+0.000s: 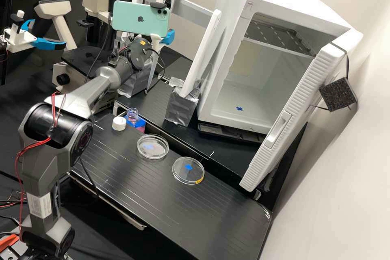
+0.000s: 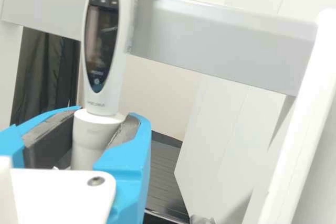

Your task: Use the pipette

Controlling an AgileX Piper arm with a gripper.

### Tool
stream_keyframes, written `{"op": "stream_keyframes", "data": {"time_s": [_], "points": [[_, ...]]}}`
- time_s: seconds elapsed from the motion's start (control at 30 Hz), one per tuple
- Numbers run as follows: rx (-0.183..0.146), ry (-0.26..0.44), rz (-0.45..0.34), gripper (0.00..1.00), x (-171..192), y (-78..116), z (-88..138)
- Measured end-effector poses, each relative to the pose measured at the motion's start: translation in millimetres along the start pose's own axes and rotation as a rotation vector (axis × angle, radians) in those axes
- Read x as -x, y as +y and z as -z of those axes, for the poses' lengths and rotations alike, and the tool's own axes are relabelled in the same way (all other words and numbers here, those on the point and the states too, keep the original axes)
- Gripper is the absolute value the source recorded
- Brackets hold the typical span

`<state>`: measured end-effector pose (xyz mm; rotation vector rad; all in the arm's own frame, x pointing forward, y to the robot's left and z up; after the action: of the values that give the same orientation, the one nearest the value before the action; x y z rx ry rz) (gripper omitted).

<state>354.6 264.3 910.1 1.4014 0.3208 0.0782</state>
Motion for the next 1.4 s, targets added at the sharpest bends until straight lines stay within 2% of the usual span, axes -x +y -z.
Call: {"op": "stream_keyframes", "data": {"time_s": [0.13, 0.27, 0.53, 0.67, 0.7, 0.77, 0.83, 0.97, 1.0, 1.17, 1.27, 1.4], "points": [[0.002, 0.008, 0.0, 1.0, -1, -0.5, 0], [0.021, 0.021, -0.002, 1.0, -1, -0.3, 1], [0.02, 0.021, 0.021, 1.0, 0, -9.3, -5], [0.019, 0.029, 0.021, 1.0, 15, -11.2, -14], [0.013, 0.036, 0.023, 1.0, 20, -12.9, -16], [-0.029, 0.054, 0.012, 1.0, 33, -13.8, -19], [-0.077, 0.082, -0.017, 1.0, 49, -13.3, -23], [-0.113, 0.133, -0.144, 1.0, 85, -14.2, -31], [-0.1, 0.141, -0.177, 1.0, 93, -14.4, -33], [-0.095, 0.155, -0.325, 1.0, 123, -25.5, -48], [-0.072, 0.128, -0.422, 1.0, 132, -36.7, -61], [-0.056, 0.091, -0.478, 1.0, 137, -52.4, -76]]}}
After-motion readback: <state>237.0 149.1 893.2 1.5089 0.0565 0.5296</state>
